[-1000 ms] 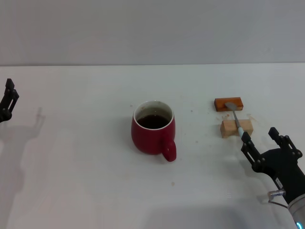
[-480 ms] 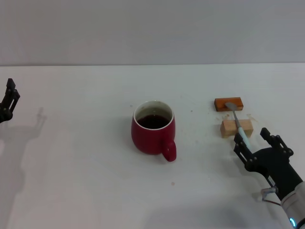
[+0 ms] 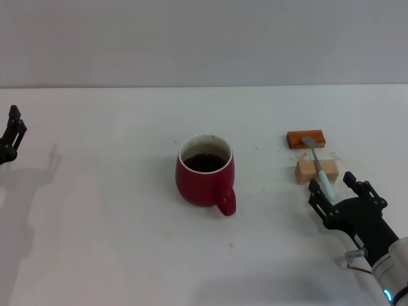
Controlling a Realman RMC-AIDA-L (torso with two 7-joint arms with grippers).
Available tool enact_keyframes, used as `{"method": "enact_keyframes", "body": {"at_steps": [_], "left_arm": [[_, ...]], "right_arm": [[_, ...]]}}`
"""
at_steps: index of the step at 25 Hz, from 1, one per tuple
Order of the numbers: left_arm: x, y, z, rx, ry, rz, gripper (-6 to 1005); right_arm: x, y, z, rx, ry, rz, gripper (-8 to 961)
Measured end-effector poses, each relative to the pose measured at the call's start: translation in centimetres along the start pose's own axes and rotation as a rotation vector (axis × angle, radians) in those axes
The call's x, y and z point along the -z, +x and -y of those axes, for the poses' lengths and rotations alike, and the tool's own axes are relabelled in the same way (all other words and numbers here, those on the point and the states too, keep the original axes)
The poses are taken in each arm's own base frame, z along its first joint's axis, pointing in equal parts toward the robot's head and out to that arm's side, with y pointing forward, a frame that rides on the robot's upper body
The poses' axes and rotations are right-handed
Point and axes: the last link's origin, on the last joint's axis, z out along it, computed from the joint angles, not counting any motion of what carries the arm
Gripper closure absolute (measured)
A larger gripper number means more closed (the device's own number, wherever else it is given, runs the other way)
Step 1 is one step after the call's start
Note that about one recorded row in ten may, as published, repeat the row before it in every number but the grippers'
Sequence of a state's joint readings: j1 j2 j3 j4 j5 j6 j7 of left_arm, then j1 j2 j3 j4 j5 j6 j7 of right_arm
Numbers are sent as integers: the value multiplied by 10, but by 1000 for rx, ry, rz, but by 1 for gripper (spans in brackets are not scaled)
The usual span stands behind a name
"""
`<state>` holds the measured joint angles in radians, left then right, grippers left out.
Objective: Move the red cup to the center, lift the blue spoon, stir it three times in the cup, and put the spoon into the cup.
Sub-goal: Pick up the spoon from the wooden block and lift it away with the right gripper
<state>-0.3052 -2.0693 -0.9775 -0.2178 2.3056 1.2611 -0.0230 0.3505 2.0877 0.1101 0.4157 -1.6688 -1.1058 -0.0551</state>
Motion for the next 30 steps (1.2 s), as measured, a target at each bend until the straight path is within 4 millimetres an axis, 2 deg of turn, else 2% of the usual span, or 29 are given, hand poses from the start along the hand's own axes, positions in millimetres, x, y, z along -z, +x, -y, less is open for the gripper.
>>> {"method": "enact_keyframes", "body": {"at_steps": [15,20,30], "left_arm": [[0,0,2,1,7,1,172],[0,0,2,0,7,1,172],[-1,0,2,0,6,0,172]], "right_arm": [[-2,0,-1,-3,-4,-10,258],[-3,1,-2,-3,-6,-19,398],[-3,1,-2,-2,-7,-21,464]]}}
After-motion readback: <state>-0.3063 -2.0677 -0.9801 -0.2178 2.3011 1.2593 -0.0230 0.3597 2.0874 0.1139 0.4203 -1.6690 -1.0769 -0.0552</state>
